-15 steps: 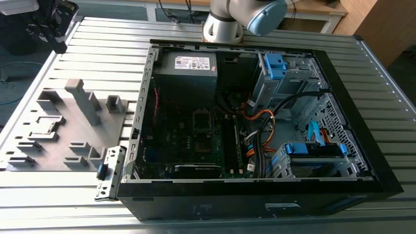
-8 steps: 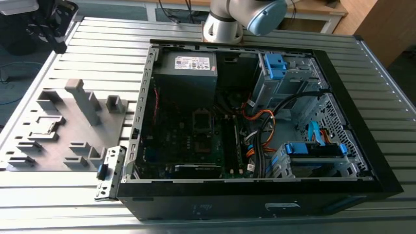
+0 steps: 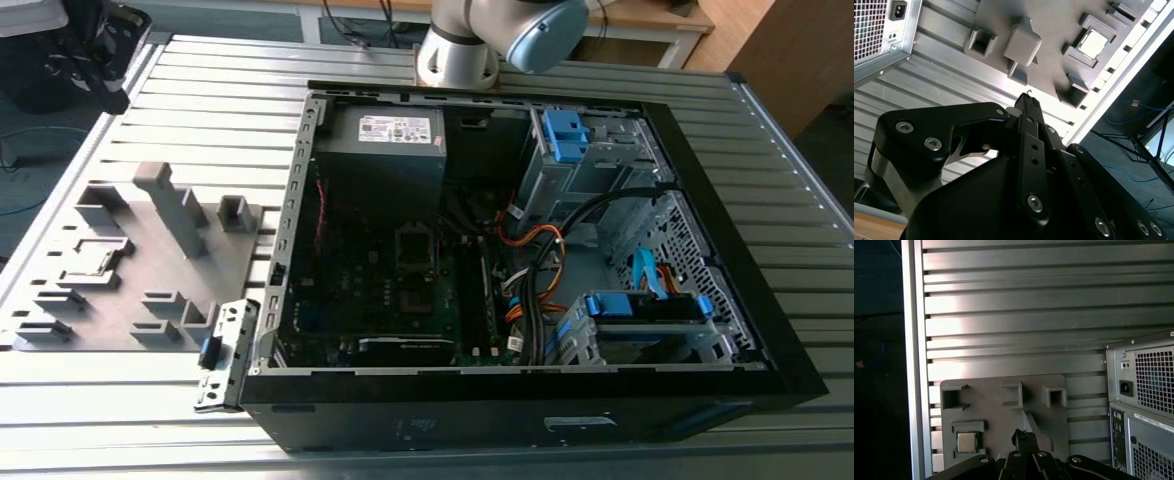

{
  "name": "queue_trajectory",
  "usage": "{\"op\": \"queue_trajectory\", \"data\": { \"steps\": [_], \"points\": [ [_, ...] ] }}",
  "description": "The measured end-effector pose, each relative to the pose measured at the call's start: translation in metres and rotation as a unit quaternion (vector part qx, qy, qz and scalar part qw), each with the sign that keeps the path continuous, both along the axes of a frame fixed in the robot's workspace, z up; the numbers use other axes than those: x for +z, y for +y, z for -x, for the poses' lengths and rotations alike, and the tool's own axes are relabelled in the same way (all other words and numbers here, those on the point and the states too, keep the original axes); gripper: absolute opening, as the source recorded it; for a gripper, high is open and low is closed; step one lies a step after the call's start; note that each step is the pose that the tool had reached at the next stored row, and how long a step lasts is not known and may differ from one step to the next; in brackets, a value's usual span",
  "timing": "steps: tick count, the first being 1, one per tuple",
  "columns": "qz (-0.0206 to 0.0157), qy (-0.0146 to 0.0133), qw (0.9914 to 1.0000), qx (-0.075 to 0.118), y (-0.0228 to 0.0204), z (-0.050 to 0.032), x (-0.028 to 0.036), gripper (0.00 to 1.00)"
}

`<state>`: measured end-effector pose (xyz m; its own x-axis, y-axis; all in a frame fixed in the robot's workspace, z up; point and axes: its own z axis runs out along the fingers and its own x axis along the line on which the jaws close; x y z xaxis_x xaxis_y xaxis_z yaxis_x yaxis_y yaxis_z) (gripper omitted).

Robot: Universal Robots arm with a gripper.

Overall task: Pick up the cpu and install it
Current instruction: 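Reach for the cpu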

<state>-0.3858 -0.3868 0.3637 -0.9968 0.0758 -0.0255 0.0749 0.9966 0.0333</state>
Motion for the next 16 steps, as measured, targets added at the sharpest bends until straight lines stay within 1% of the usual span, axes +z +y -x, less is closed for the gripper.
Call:
{"op": "queue_trajectory", "data": {
  "steps": [5, 8, 13, 16],
  "points": [
    [0.0007, 0.0, 1.0, 0.0, -0.0002, 0.0112, -0.005, 0.11],
    [0.0011, 0.0, 1.0, 0.0, -0.0012, 0.0172, -0.0081, 0.11],
    [0.0017, 0.0007, 1.0, 0.0, -0.0054, 0.0255, -0.0121, 0.11],
    [0.0018, 0.0016, 1.0, 0.0, -0.0096, 0.0286, -0.0146, 0.11]
  ]
}}
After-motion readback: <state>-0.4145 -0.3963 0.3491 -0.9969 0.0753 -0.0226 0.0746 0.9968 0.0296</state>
